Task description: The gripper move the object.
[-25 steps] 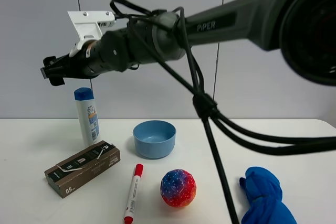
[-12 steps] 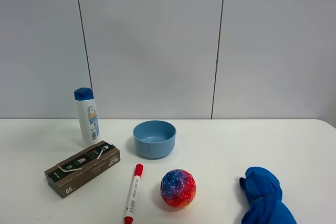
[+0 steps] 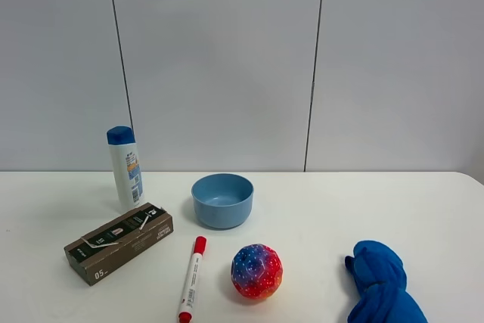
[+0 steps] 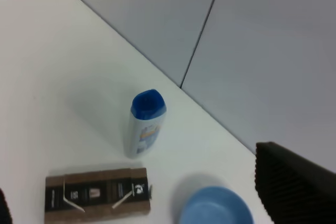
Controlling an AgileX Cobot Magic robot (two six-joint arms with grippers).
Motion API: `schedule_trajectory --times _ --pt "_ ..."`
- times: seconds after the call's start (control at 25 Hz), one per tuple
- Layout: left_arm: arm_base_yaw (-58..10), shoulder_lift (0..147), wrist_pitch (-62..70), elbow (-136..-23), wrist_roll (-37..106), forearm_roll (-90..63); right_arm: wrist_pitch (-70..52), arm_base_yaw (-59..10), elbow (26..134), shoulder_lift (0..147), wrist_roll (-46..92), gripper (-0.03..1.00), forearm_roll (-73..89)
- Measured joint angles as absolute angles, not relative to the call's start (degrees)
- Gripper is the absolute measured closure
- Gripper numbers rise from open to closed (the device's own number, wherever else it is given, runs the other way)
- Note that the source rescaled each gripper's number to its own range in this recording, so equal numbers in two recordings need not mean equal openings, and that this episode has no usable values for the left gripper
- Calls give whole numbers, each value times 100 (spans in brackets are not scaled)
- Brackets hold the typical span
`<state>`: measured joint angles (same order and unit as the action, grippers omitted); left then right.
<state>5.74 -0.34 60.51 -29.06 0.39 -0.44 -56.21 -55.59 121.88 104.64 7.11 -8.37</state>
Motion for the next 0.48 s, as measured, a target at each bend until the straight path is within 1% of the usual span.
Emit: schedule_trajectory --times 0.24,0.4,0.48 --pt "574 -34 6051 -2906 39 -44 -6158 -5158 12188 9974 1386 18 -580" --pt "574 -34 6051 -2906 39 -44 -6805 -4968 12188 9551 1499 18 -517" --pt "574 -34 6051 -2906 39 -44 -6937 -4848 12188 9310 1510 18 -503"
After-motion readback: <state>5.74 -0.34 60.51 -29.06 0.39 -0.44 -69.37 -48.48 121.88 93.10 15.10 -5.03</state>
